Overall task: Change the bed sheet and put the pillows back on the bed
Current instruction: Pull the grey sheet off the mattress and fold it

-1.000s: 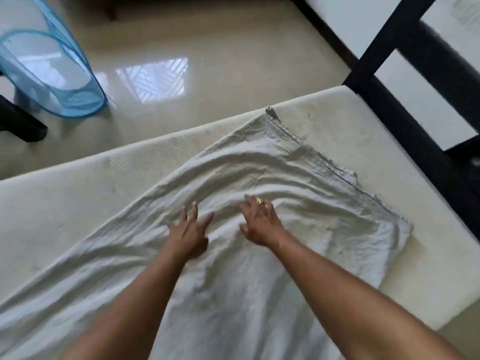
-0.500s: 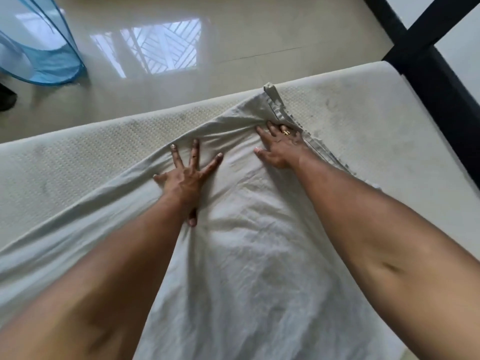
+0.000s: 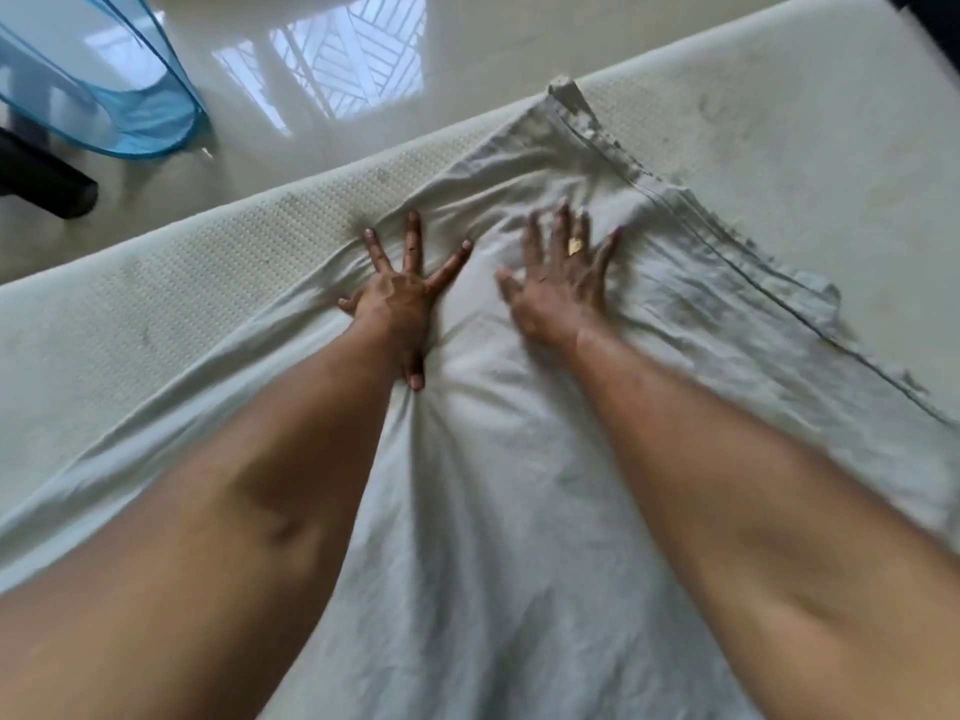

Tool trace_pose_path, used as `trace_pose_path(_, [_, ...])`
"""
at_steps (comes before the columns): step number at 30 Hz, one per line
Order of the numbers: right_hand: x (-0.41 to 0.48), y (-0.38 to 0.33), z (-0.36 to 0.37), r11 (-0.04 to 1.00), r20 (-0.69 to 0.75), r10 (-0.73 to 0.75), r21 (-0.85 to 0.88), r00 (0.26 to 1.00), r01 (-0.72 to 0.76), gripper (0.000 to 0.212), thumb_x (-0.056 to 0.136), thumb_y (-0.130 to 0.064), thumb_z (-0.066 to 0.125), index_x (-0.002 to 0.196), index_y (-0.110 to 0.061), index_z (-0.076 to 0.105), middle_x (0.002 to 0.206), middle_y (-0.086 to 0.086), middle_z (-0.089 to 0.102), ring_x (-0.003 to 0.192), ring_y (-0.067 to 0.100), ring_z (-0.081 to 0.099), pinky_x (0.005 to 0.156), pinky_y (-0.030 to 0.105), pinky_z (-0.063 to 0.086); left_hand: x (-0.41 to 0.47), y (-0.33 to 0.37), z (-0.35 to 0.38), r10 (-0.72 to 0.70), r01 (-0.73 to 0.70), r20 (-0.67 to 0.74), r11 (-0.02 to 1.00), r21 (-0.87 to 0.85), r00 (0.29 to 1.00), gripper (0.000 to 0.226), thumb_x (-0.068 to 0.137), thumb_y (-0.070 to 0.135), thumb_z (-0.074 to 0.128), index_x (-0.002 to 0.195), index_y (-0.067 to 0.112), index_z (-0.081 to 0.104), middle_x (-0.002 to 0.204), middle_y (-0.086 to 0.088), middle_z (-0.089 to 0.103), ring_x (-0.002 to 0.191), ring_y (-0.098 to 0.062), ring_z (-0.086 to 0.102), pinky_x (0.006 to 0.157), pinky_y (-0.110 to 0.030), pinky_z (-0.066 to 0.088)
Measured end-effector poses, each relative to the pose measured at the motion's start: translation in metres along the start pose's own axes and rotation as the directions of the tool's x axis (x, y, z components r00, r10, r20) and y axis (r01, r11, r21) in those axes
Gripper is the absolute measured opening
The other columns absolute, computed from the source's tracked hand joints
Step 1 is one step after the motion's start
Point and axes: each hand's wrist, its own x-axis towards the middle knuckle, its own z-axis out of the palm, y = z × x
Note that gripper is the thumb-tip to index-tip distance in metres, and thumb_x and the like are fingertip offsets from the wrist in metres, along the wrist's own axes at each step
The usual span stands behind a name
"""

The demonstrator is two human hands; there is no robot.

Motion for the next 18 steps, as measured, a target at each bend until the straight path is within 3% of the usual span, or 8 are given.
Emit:
trace_pose_path(3, [-0.113,-0.025,0.044,0.986,-0.118,-0.095,0.123,0.988,0.110,0.078,0.101,-0.058,0.032,0.165,-0.019,0.011,0.171,0.017,-0.004,0.158,0.036,-0.004,0.121,0.066,-0.001,-0.019,-0.009,0.015,-0.011,0.020,-0.122,0.997,0.070,0.993,0.173,0.027,0.037,0.102,0.152,0.056,-0.015,0.166,-0.009,-0.025,0.149,-0.055,-0.011,0.089,-0.086,0.032])
trace_pose_path(5, [-0.192,-0.035,0.063,0.973,-0.100,-0.126,0.182,0.987,0.143,0.079,0.098,-0.053,0.043,0.164,-0.017,0.019,0.171,0.017,0.000,0.159,0.034,-0.001,0.123,0.063,0.005,-0.056,-0.015,0.046,-0.047,0.071,-0.300,0.995,0.070,0.953,0.131,0.060,0.033,0.094,0.160,0.035,0.009,0.167,-0.023,0.002,0.150,-0.051,0.014,0.104,-0.074,0.036])
trace_pose_path(7, [-0.257,-0.044,0.077,0.976,-0.014,-0.070,0.203,0.997,0.072,0.080,0.095,-0.049,0.051,0.163,-0.016,0.024,0.171,0.016,0.003,0.159,0.034,0.003,0.123,0.063,0.011,-0.113,-0.024,0.099,-0.028,0.047,-0.429,0.998,0.035,0.903,0.087,0.084,0.024,0.073,0.156,0.022,0.024,0.161,-0.028,0.023,0.145,-0.047,0.030,0.103,-0.066,0.040])
trace_pose_path(10, [-0.320,-0.069,0.086,0.980,0.091,0.003,0.199,0.996,-0.021,0.081,0.087,-0.046,0.055,0.157,-0.011,0.038,0.169,0.020,0.014,0.156,0.039,0.015,0.119,0.066,0.021,-0.222,-0.054,0.181,-0.031,0.028,-0.300,0.999,-0.016,0.953,0.074,0.094,0.033,0.053,0.159,0.027,0.019,0.166,-0.023,0.016,0.152,-0.041,0.022,0.104,-0.070,0.036])
trace_pose_path(13, [-0.339,-0.105,0.094,0.984,0.085,-0.114,0.143,0.990,0.101,0.076,0.081,-0.040,0.054,0.148,-0.005,0.051,0.164,0.025,0.028,0.152,0.043,0.027,0.117,0.068,0.026,-0.295,-0.104,0.223,-0.140,0.125,-0.168,0.987,-0.097,0.976,0.074,0.098,0.053,0.038,0.162,0.032,0.007,0.170,-0.011,0.002,0.156,-0.034,0.006,0.109,-0.071,0.028])
trace_pose_path(15, [-0.336,-0.142,0.102,0.975,0.046,-0.201,0.101,0.979,0.196,0.074,0.081,-0.034,0.066,0.147,-0.004,0.053,0.162,0.025,0.033,0.150,0.043,0.032,0.116,0.068,0.029,-0.322,-0.149,0.242,-0.174,0.153,-0.181,0.980,-0.124,0.968,0.075,0.098,0.063,0.031,0.162,0.033,0.006,0.171,-0.005,0.000,0.157,-0.031,0.002,0.110,-0.073,0.022])
trace_pose_path(18, [-0.325,-0.208,0.112,0.975,0.011,-0.204,0.092,0.979,0.202,0.082,0.085,-0.033,0.074,0.156,-0.009,0.041,0.165,0.024,0.025,0.153,0.042,0.025,0.119,0.065,0.022,-0.337,-0.215,0.256,-0.123,0.099,-0.196,0.987,-0.129,0.973,0.071,0.100,0.065,0.020,0.162,0.033,0.004,0.171,0.002,-0.006,0.157,-0.023,-0.006,0.111,-0.074,0.019])
